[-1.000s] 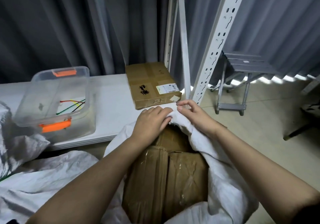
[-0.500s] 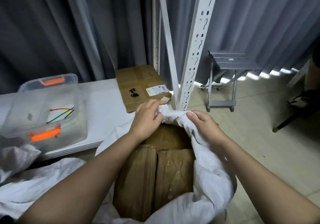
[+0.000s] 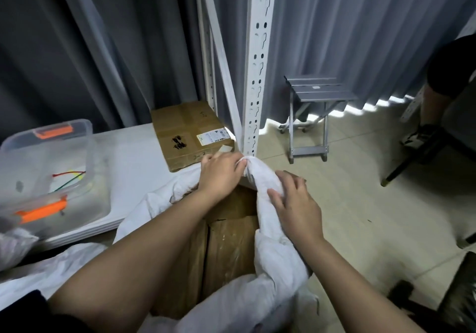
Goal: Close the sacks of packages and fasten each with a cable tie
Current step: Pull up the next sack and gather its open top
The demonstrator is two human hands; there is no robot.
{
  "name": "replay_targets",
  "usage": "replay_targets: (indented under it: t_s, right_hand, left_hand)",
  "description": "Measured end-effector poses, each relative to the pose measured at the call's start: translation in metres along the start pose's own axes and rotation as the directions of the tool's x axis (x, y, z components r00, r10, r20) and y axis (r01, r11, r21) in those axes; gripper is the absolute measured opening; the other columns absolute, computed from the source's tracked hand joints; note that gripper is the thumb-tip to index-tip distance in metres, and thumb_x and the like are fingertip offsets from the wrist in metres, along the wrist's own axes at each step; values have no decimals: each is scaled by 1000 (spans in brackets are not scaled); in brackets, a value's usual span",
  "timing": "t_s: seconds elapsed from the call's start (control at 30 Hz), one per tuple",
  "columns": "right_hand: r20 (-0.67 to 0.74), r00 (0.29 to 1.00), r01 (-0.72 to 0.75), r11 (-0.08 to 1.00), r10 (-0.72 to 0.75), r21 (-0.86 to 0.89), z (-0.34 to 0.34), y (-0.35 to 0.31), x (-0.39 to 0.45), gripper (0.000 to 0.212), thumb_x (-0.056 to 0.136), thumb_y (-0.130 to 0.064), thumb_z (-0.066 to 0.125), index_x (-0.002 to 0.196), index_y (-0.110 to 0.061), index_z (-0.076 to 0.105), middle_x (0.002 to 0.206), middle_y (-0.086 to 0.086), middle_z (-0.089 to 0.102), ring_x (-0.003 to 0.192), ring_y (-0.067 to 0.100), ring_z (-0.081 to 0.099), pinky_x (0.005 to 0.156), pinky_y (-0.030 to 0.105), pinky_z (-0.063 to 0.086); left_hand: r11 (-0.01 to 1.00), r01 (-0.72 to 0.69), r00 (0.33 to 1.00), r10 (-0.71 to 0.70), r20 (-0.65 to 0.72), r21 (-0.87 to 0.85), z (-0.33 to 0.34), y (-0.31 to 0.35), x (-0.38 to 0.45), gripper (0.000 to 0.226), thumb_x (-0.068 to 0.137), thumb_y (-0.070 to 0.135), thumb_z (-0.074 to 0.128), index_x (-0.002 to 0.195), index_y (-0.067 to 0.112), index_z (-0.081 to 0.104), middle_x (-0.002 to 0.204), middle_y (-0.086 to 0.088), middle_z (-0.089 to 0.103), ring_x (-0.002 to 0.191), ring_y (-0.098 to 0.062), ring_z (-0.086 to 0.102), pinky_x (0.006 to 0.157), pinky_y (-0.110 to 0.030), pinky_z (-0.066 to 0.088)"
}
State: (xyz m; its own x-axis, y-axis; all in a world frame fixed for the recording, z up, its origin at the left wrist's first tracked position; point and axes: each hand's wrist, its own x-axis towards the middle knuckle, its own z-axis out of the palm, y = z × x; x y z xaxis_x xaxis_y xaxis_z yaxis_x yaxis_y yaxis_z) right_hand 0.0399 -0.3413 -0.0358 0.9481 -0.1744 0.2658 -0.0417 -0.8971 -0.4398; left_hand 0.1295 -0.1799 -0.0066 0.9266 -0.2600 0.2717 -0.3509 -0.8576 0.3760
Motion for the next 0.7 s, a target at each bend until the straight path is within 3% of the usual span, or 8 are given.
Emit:
replay_targets:
  t_s: [0.1, 0.2, 0.3, 0.37, 0.47, 0.5, 0.6, 0.7]
  right_hand:
    - [-57, 997, 57, 968, -45, 245, 2, 8, -1, 25, 97, -35, 50, 117, -25, 62, 109, -6, 63, 93, 17, 60, 70, 33, 46]
    - [-19, 1000, 14, 821, -5, 571, -2, 10, 7, 15, 97, -25, 54, 101, -23, 68, 88, -15, 65, 84, 8, 60, 73, 31, 48]
    - [73, 994, -109, 599, 84, 793, -13, 4, 12, 16, 96, -15, 55, 93, -18, 70, 85, -10, 70, 82, 4, 62, 75, 20, 49]
    - [146, 983, -182, 462, 113, 868, -19, -1, 13, 16, 96, -13, 54, 90, -16, 69, 84, -5, 70, 78, 4, 62, 72, 18, 50]
    - [248, 961, -276, 310, 127, 910, -21, 1, 16, 8, 96, -17, 57, 97, -17, 64, 93, 2, 69, 85, 13, 63, 77, 29, 51]
    - [255, 957, -288, 343, 138, 894, -21, 3, 16, 10, 95, -20, 57, 104, -22, 62, 102, 3, 68, 94, 16, 63, 83, 34, 51]
    - [204, 958, -288, 661, 204, 693, -24, 5, 6, 42, 94, -36, 56, 133, -30, 42, 134, -2, 50, 118, 17, 52, 97, 39, 45]
    - [119, 947, -320, 839, 299, 441, -30, -2, -18, 56, 92, -48, 53, 140, -27, 31, 142, -4, 42, 112, 18, 54, 80, 33, 45]
  left_hand:
    - [1000, 14, 999, -15, 42, 6, -2, 5, 1, 24, 97, 27, 37, 101, 22, 60, 114, 2, 63, 113, -20, 50, 104, -39, 24]
    - [959, -283, 959, 283, 26, -29, -12, 11, -3, 31, 91, 21, 45, 119, 22, 58, 122, 6, 58, 119, -15, 46, 108, -31, 18]
    - [825, -548, 835, 548, 36, 142, -12, 10, -6, 31, 91, 30, 41, 114, 21, 60, 112, 6, 62, 110, -16, 54, 104, -32, 24]
    - [806, -562, 824, 566, 39, 187, -12, 9, -3, 30, 92, 33, 39, 106, 20, 62, 101, 4, 65, 100, -17, 58, 99, -31, 29]
    - [771, -558, 819, 570, 59, 307, -12, 20, 3, 31, 91, 32, 37, 91, 16, 63, 84, 2, 67, 83, -21, 61, 87, -32, 32]
    - [765, -541, 828, 558, 59, 348, -11, 25, 4, 31, 92, 32, 36, 89, 16, 63, 82, 1, 68, 81, -22, 61, 84, -33, 32]
    - [891, -349, 933, 359, 20, 292, -11, 39, 8, 25, 97, 30, 38, 102, 18, 60, 101, 1, 68, 100, -22, 56, 89, -34, 27]
    - [984, -119, 992, 122, -11, 131, -11, 48, 15, 25, 98, 27, 37, 111, 19, 57, 111, 0, 65, 110, -23, 52, 95, -36, 26]
